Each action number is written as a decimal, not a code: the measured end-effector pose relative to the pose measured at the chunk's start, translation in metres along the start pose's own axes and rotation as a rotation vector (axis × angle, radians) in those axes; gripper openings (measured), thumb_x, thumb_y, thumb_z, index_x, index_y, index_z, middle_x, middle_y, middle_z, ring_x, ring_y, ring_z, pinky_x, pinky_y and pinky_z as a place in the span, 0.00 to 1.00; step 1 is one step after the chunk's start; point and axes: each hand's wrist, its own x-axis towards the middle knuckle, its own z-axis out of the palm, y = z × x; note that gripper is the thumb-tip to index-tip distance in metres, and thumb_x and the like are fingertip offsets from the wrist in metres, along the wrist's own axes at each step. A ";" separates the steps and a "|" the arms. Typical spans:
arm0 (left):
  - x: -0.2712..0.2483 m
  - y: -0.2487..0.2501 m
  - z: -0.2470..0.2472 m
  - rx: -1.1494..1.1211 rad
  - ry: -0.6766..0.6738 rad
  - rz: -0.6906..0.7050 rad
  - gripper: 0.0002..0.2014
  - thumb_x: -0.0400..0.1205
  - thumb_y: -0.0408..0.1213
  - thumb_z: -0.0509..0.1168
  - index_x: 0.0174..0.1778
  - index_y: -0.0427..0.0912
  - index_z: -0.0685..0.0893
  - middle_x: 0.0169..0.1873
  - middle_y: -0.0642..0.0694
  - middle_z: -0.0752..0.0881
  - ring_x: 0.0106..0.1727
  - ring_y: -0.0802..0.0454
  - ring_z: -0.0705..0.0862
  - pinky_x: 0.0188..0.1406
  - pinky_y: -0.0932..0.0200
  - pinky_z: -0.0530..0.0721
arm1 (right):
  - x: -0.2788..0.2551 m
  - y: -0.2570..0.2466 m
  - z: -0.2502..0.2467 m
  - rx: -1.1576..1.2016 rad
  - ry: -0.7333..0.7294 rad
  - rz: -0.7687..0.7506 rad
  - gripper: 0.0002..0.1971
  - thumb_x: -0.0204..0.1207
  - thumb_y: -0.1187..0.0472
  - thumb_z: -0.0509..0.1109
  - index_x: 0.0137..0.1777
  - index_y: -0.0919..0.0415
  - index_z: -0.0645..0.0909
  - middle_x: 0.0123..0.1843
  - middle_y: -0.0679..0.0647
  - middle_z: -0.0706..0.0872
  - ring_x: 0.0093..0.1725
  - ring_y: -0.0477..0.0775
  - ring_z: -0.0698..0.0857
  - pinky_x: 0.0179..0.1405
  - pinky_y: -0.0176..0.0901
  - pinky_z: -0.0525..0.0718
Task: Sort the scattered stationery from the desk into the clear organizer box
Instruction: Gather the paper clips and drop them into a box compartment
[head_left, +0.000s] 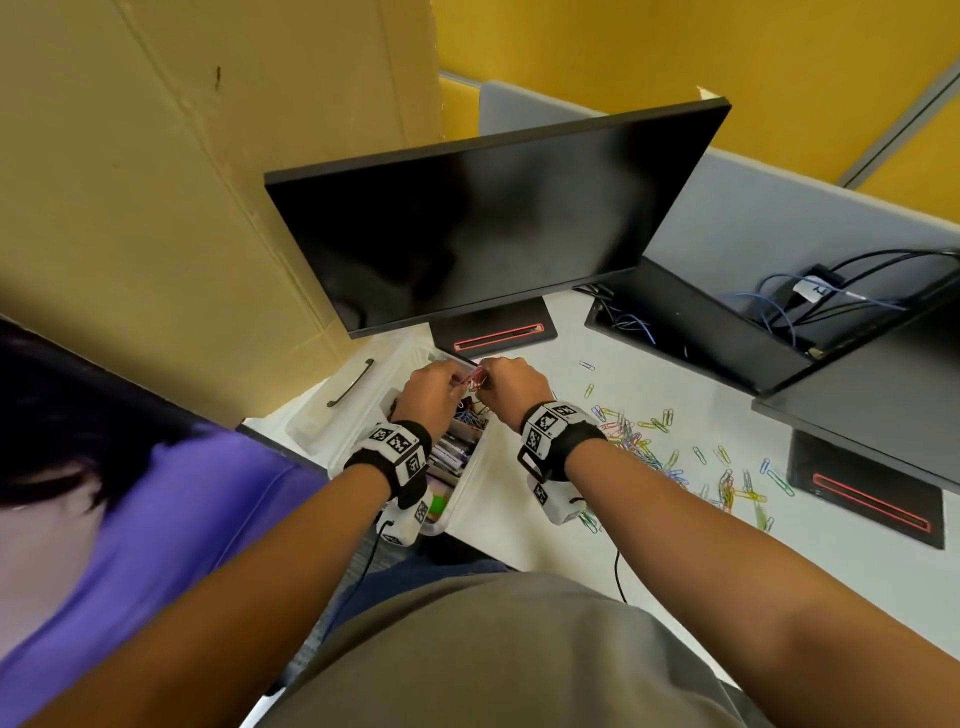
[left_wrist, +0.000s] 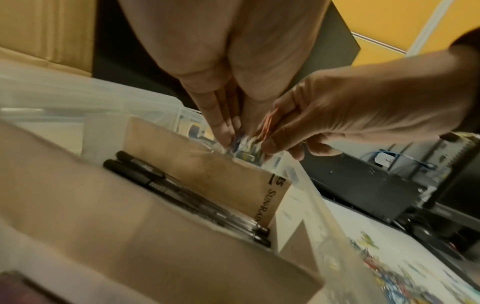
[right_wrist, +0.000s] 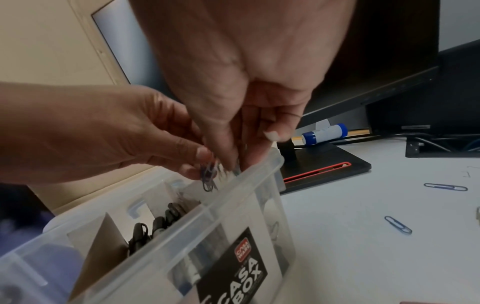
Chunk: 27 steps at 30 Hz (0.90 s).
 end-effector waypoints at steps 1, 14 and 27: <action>0.000 -0.001 0.001 0.011 -0.015 0.012 0.08 0.82 0.32 0.67 0.55 0.42 0.86 0.49 0.46 0.87 0.48 0.50 0.86 0.49 0.59 0.84 | -0.001 0.000 0.000 0.003 -0.006 -0.005 0.09 0.78 0.58 0.70 0.55 0.57 0.84 0.50 0.58 0.89 0.51 0.62 0.87 0.45 0.48 0.83; 0.008 -0.011 -0.002 -0.111 -0.166 -0.012 0.25 0.77 0.18 0.62 0.63 0.49 0.74 0.56 0.50 0.80 0.50 0.56 0.82 0.40 0.73 0.75 | -0.010 0.004 -0.001 0.056 0.015 -0.005 0.07 0.79 0.58 0.69 0.55 0.53 0.84 0.51 0.53 0.89 0.49 0.57 0.86 0.44 0.43 0.80; 0.004 -0.015 0.001 -0.139 -0.117 -0.004 0.29 0.78 0.16 0.61 0.71 0.48 0.72 0.57 0.49 0.79 0.55 0.54 0.81 0.50 0.67 0.79 | -0.014 0.008 -0.006 0.035 0.052 -0.036 0.04 0.76 0.61 0.68 0.48 0.56 0.84 0.49 0.53 0.86 0.46 0.56 0.85 0.40 0.41 0.78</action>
